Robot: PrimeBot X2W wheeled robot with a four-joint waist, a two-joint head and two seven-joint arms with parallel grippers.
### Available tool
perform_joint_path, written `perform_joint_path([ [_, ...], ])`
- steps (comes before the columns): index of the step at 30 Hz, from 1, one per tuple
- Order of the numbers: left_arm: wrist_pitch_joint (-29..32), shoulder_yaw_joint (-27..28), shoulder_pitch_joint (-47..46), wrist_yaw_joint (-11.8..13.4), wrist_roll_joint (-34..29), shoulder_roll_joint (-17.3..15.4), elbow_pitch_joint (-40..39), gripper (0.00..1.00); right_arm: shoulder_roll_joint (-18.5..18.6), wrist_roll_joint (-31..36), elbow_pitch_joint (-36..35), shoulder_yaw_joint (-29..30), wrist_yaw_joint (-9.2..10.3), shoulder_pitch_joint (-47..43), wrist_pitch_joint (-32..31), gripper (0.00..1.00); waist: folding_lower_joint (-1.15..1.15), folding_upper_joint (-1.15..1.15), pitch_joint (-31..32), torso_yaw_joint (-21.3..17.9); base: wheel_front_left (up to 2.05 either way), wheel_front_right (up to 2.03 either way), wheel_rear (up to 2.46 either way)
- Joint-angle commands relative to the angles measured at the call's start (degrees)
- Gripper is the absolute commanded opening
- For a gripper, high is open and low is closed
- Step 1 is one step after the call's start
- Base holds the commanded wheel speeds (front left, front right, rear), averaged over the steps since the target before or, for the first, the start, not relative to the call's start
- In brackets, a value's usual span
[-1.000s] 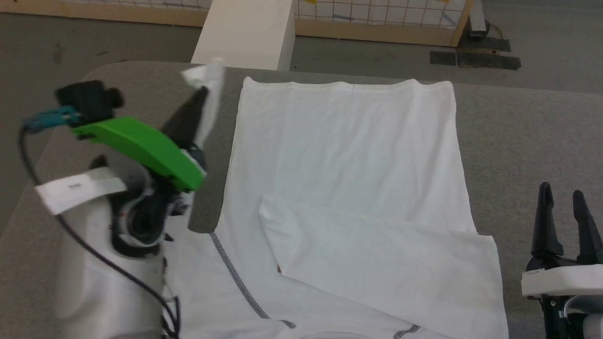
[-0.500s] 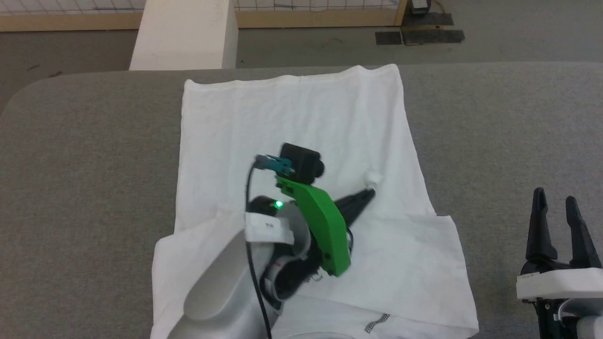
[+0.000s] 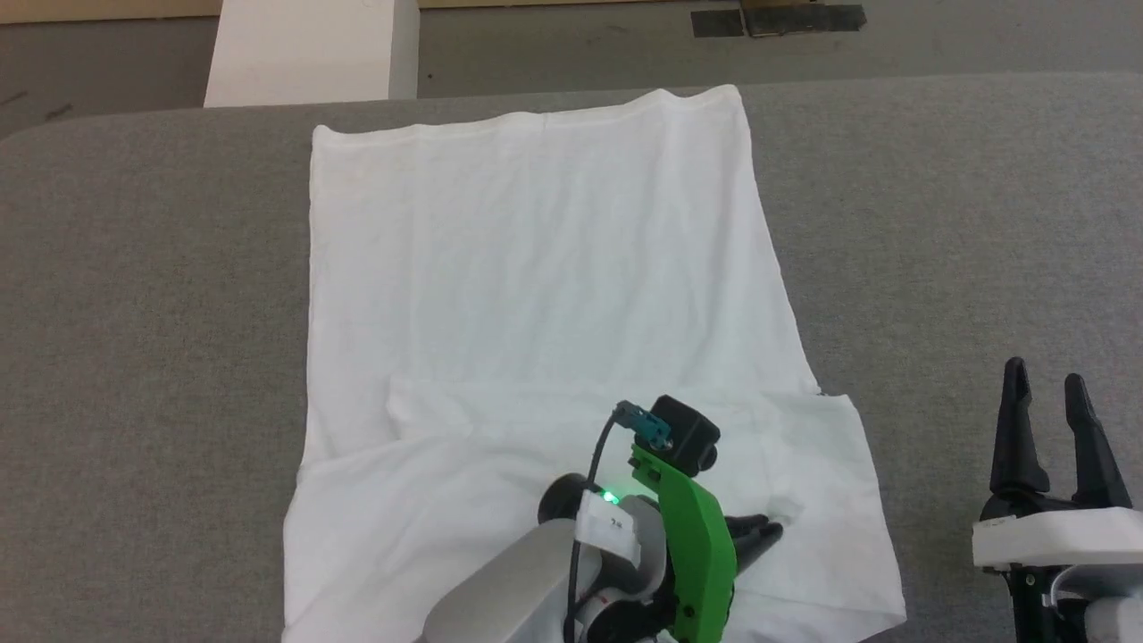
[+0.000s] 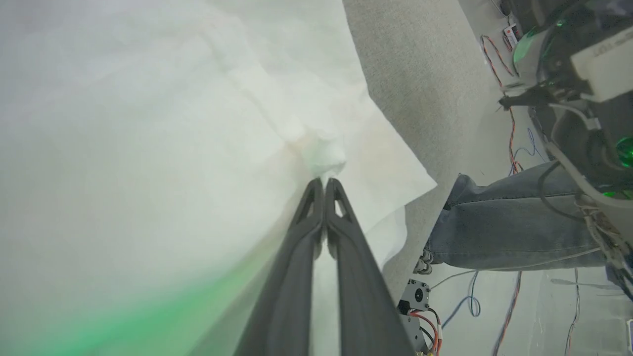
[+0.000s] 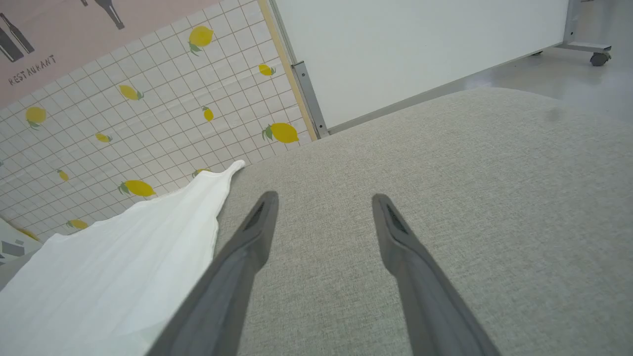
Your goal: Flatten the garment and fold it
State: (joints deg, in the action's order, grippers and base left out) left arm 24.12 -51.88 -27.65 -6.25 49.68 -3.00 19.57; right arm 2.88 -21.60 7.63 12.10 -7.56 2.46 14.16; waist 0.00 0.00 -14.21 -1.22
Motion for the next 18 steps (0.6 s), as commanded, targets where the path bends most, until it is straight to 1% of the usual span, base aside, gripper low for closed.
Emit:
perform_joint_path([
  [1, -0.1, -0.3, -0.5, -0.2, 1.4, 0.1, -0.4, 1.0, 0.0, -0.2, 0.1, -0.1, 0.08, 1.1, 0.4, 1.0, 0.0, 0.0, -0.1, 0.6, 0.0, 0.0, 0.0],
  [4, -0.9, 0.3, -1.9, -0.6, 5.7, 0.1, -2.7, 1.0, 0.0, 0.1, 0.1, 0.0, 0.08, 1.5, 0.5, 1.0, 0.0, 0.0, 0.0, 1.4, 0.0, 0.0, 0.0],
  [6, -1.8, 2.1, -3.2, -0.7, 8.7, 0.1, -4.3, 1.0, 0.0, 0.5, -0.1, 0.2, 0.08, 1.6, 0.5, 1.0, 0.0, 0.0, 0.2, 2.0, 0.0, 0.0, 0.0],
  [9, -5.3, 6.9, -5.7, -0.2, 10.6, 0.0, -5.7, 1.0, 0.0, 1.3, -0.6, 0.3, 0.08, 1.8, 0.2, 1.0, 0.0, 0.0, 0.6, 2.7, 0.0, 0.0, 0.0],
  [11, -9.1, 11.1, -7.7, 0.4, 10.0, -1.3, -6.2, 1.0, 0.0, 1.8, -1.1, 0.3, 0.08, 2.1, -0.4, 1.0, 0.0, 0.0, 0.7, 3.1, 0.0, 0.0, 0.0],
  [13, -14.1, 14.9, -9.6, 1.3, 7.4, -4.0, -6.3, 1.0, 0.0, 2.4, -1.8, 0.0, 0.08, 2.7, -1.2, 1.0, 0.0, 0.0, 0.8, 3.3, 0.0, 0.0, 0.0],
  [15, -19.4, 17.5, -11.0, 2.5, 2.9, -7.6, -5.8, 1.0, 0.0, 2.9, -2.5, -0.4, 0.08, 3.3, -2.3, 1.0, 0.0, 0.0, 0.8, 3.6, 0.0, 0.0, 0.0],
  [18, -27.3, 20.9, -11.1, 5.2, -3.1, -12.7, -4.2, 1.0, 0.0, 3.9, -3.3, -1.3, 0.08, 4.7, -4.9, 1.0, 0.0, 0.0, 0.6, 3.9, 0.0, 0.0, 0.0],
])
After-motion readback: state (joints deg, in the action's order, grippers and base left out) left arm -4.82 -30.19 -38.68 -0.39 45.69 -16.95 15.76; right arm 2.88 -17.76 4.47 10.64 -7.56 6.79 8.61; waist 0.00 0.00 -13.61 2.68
